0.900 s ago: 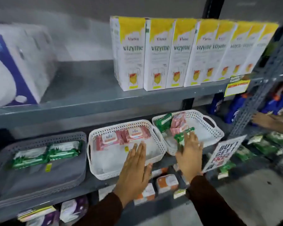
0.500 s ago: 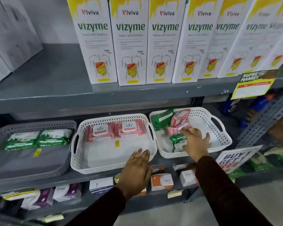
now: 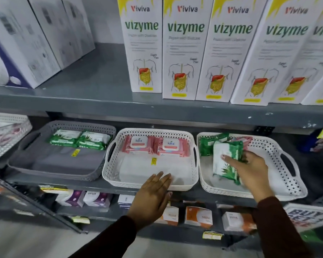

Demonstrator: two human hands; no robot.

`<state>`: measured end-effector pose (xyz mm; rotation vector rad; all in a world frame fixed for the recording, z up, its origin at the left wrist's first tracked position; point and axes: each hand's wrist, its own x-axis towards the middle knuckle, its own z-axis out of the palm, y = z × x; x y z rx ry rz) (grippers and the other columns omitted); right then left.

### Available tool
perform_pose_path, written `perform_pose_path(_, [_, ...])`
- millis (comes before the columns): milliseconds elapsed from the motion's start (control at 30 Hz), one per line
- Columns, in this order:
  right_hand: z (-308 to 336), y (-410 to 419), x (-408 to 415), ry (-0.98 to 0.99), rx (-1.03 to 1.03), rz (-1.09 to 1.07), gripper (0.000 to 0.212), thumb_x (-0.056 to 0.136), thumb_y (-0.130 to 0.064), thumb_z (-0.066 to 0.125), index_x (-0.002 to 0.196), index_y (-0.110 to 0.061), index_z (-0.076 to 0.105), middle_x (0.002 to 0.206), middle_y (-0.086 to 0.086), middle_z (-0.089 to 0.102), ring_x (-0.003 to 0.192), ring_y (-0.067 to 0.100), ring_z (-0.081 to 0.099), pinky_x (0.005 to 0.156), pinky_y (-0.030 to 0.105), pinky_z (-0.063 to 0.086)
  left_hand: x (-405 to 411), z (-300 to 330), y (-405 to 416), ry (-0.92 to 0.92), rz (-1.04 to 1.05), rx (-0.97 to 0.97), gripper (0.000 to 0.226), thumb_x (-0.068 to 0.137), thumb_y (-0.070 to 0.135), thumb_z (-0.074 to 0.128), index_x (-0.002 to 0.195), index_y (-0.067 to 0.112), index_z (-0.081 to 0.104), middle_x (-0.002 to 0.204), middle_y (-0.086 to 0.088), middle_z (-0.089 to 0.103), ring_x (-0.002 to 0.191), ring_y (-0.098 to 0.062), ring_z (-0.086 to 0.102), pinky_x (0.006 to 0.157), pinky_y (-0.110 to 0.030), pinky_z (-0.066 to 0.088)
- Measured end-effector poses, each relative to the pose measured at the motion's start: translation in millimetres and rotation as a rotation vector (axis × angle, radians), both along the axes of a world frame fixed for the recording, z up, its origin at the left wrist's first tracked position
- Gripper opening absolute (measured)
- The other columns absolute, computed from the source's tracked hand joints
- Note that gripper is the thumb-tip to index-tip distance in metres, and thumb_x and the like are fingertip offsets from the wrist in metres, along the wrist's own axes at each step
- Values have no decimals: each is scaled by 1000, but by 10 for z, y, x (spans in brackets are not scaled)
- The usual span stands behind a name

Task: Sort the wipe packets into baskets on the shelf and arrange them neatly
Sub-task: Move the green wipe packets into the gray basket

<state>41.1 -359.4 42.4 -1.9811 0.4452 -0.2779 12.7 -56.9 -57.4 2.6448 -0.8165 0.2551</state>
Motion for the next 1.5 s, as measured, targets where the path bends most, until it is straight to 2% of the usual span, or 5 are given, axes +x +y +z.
perform_pose_path(133, [138,390,34,25,400,165,32,77,-15,83,105,-8,70,96,6,78,78,16,77,60,31,61,-48,-28,284,-33,49,-35,49,103,36,38,145,10,42,152,-5,40,146,-22,22,115,-46,26])
perform_pose_path(400, [-100,1570,180,131,556,251,25,76,-23,85,94,-9,76,92,8,80,89,25,76,89,46,58,-150,-96,1368,-52,242,19,60,100,40,39,149,4,33,157,-9,28,147,-27,18,117,-44,17])
perform_pose_path(667, [-231,3122,536,132,768,283,51,80,-6,80,123,-8,53,107,15,75,93,31,75,69,38,63,-67,-68,2702,37,367,124,65,103,50,23,151,6,28,158,-8,27,145,-25,22,116,-42,17])
perform_pose_path(1167, [-619,4717,1143,211,-380,624,58,87,8,48,142,-12,52,132,25,62,123,38,58,98,35,47,25,17,3291,30,287,124,66,104,52,19,145,4,40,151,-13,40,141,-29,31,115,-42,18])
perform_pose_path(1500, [-302,3368,678,-42,421,294,34,90,10,56,90,-21,69,93,7,72,89,31,69,82,46,57,108,54,2317,-38,92,11,63,104,51,23,149,7,34,155,-8,32,145,-24,24,117,-41,19])
